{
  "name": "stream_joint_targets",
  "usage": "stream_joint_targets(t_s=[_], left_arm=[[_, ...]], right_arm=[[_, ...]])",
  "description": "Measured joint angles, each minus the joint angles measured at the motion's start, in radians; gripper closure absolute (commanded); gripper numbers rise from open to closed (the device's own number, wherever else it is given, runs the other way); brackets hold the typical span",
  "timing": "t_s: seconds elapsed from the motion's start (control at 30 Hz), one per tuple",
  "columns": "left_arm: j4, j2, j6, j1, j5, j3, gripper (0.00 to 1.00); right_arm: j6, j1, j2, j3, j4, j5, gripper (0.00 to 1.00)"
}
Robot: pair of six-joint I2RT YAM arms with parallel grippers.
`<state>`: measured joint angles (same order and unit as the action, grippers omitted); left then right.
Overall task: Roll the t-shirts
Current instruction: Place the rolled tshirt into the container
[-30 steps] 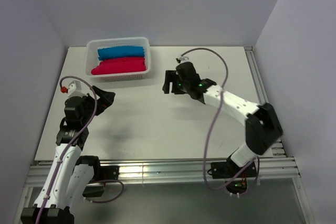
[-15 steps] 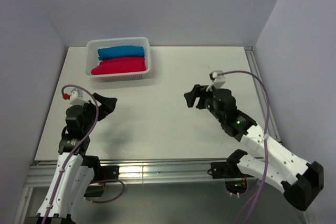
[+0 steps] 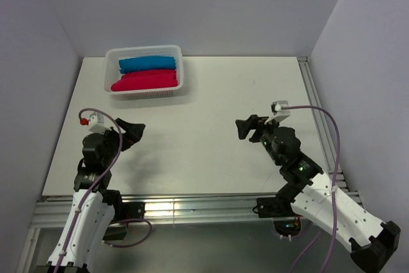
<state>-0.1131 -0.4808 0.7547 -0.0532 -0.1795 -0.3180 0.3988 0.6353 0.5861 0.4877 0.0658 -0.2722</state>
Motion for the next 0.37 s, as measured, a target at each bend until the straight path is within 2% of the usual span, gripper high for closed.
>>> stream_joint_targets(t_s=[0.37], left_arm=[[0.005,-0.016,0.001,0.000,-0.004,0.000,0.02]], right_arm=[[0.000,0.000,0.005,0.000,0.000,-0.021,0.17]])
